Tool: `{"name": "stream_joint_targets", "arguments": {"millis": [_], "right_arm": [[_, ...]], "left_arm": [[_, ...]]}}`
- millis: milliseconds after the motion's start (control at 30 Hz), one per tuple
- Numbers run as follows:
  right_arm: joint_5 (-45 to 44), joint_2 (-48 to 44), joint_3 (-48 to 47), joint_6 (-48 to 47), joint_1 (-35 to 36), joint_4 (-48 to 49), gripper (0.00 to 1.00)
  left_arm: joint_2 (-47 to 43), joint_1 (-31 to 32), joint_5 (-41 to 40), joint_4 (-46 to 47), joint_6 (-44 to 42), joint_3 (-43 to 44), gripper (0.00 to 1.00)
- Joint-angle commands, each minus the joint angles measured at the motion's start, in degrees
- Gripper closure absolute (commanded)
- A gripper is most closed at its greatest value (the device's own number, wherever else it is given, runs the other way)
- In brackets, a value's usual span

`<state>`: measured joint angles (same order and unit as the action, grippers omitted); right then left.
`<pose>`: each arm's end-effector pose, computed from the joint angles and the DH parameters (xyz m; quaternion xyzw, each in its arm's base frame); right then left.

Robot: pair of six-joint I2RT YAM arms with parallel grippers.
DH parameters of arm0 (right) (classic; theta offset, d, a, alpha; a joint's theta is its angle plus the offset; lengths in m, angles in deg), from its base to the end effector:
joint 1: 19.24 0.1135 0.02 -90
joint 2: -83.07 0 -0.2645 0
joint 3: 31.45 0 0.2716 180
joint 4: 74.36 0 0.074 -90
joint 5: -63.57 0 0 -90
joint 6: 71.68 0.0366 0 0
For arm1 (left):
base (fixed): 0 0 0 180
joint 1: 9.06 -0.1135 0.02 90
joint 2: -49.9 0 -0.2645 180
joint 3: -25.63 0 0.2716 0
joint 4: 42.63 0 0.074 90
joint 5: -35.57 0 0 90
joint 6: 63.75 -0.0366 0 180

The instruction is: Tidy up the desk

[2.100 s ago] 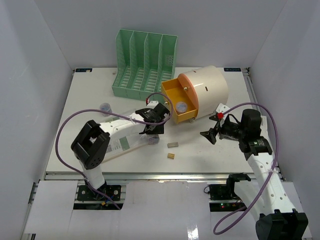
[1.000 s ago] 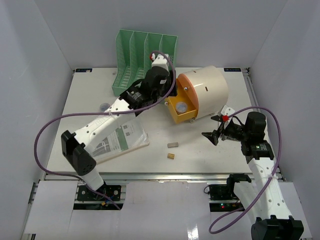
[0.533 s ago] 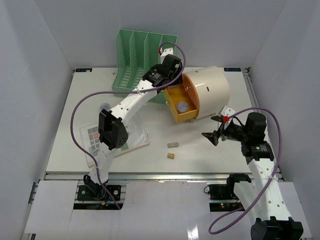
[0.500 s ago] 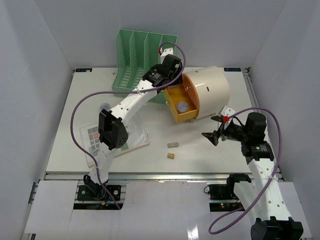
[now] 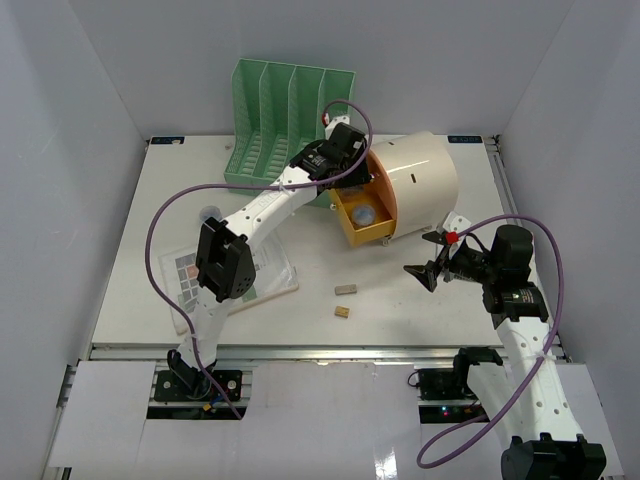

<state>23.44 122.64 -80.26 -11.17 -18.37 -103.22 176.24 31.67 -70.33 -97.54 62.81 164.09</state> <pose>0.1757 0.0307 0.2928 -0.4285 0.6516 0.2047 0.5915 0.4024 -0.3333 0.3094 -0.0223 0.9089 -0.1487 0.3889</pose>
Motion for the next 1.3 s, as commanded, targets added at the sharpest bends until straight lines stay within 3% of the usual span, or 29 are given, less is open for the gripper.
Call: {"name": "stream_joint_targets", "arguments": {"millis": [0, 167, 533, 800, 867, 967, 1133, 1267], "right_arm": [[0.76, -0.28, 0.24, 0.49, -0.16, 1.77, 0.1], [0.76, -0.28, 0.28, 0.4, -0.16, 1.68, 0.1], [0.52, -0.09, 0.37, 0.23, -0.23, 1.7, 0.1], [0.49, -0.11, 0.46, -0.04, -0.16, 1.6, 0.1], [0.5, -0.27, 0.46, -0.12, -0.16, 1.51, 0.1], [0.76, -0.33, 0.46, -0.12, -1.74, 1.55, 0.1], [1.26, -0.37, 0.47, -0.02, -1.83, 1.59, 0.1], [1.79, -0.23, 0.51, 0.05, -1.92, 1.65, 0.1]], "left_arm": [[-6.57, -0.12, 2.58, -1.01, 1.01, -2.01, 0.58], [-7.56, -0.12, 3.85, -1.04, 0.74, -1.98, 0.29], [-8.21, -0.12, 4.01, -1.49, 0.27, 0.43, 0.11], [-14.06, -0.12, 0.09, 1.06, -4.62, -2.18, 0.12], [-19.85, -0.59, -1.62, 3.12, -8.48, -5.89, 0.12], [-31.3, -4.74, -1.22, 7.64, -9.15, -18.68, 0.12], [-46.91, -20.89, 0.24, 9.42, -4.01, -45.05, 0.04], [-48.8, -33.63, 5.51, 6.56, -2.56, -54.4, 0.02]]}}
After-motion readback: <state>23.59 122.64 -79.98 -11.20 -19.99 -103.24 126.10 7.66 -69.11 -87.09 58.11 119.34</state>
